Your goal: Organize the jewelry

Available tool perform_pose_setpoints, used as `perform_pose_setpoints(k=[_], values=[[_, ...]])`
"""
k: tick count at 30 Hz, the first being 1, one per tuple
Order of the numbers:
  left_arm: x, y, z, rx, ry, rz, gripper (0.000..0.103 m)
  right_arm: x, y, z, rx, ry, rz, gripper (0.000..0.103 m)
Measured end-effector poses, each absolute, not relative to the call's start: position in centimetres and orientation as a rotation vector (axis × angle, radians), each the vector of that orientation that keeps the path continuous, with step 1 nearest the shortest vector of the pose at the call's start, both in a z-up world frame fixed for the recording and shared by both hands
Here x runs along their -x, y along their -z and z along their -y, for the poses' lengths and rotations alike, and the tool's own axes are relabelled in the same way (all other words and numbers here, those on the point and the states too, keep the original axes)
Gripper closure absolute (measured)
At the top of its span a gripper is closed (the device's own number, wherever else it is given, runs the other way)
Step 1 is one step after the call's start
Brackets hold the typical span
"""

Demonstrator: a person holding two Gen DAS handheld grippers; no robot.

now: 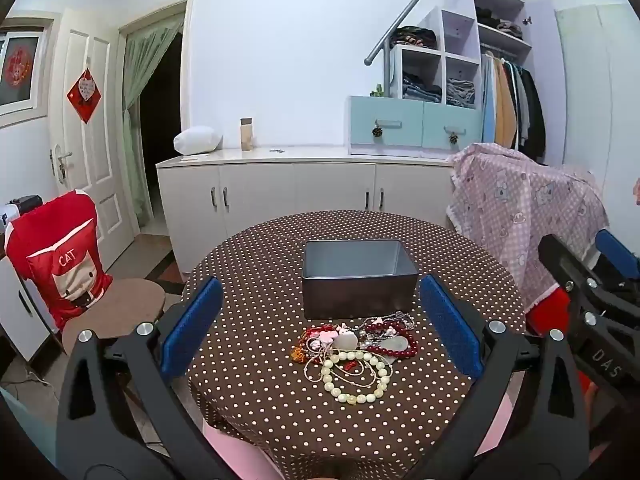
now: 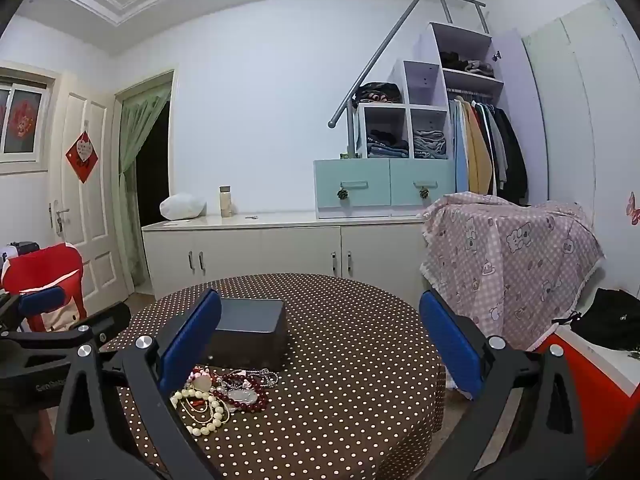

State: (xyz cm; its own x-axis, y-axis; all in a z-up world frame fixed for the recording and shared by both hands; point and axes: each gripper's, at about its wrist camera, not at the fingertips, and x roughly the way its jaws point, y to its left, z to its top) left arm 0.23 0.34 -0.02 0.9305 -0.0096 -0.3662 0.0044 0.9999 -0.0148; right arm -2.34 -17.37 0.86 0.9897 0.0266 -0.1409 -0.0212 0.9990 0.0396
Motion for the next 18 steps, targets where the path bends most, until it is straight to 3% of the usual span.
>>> perform_pose_setpoints(k=[18], values=[[0.7,-0.6,-0.2,-0.011,0.012,-0.349,0.006,2.5,-0.7,17.2,-0.042,-0.041,-0.139,0.007]])
